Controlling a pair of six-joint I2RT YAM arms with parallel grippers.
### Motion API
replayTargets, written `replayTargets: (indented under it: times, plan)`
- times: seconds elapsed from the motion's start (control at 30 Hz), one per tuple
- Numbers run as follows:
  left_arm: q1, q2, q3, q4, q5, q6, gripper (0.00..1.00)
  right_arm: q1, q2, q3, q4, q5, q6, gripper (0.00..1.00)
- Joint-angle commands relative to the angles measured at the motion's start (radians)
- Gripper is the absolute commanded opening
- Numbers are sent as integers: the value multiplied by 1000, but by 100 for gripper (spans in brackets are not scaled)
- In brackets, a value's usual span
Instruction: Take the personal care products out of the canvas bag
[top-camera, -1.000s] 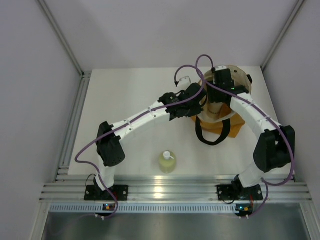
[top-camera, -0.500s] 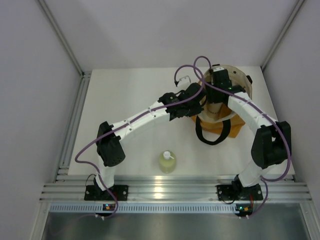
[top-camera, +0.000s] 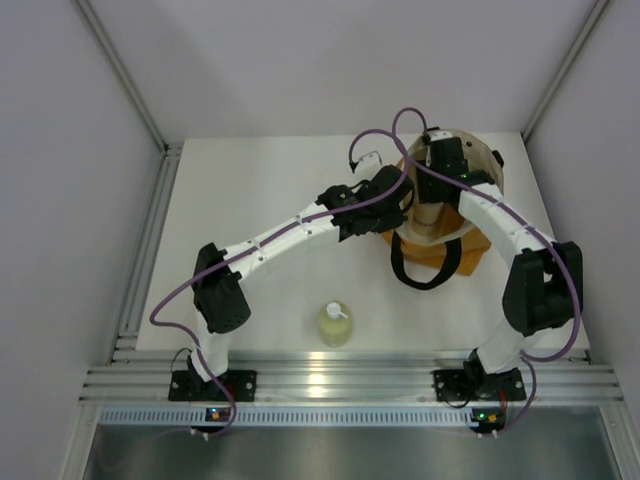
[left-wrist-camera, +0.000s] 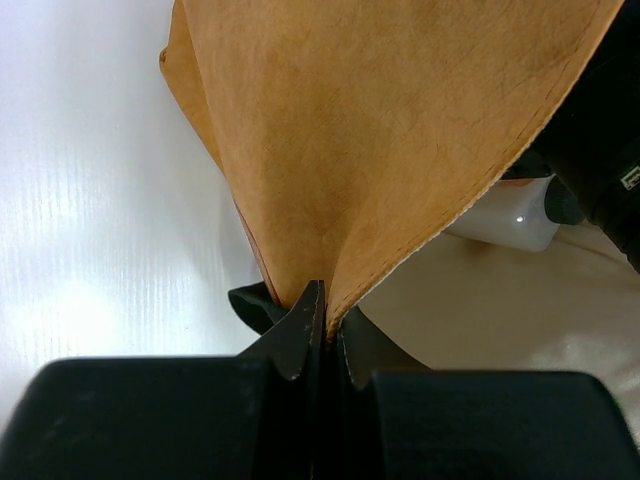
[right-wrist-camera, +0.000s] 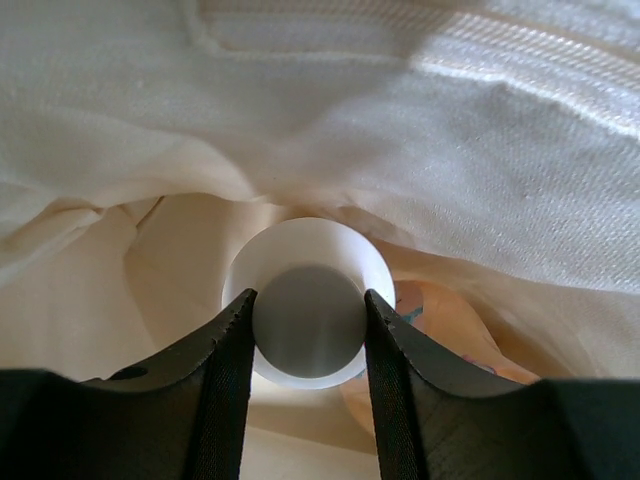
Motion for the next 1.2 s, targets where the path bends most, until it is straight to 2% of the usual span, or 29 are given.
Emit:
replayTargets:
  times: [0.0,0.07,0.13,0.77,1.17]
  plan:
    - [2,-28,-1,31,-6,14,0,-24,-15,-25,65,-25,8,18]
    - [2,-28,-1,31,-6,14,0,-26,-30,-29,73,-31,15,11]
    - [3,-29,-1,31,-6,19,0,-24,-66,-36,94,-34,21,0]
    - [3,-25,-1,31,-26,39,0,-24,-219,96,79,-34,-10,0]
    - [12,-23,5,31,-37,54,0,-6,-316,271,-133,-63,-8,0]
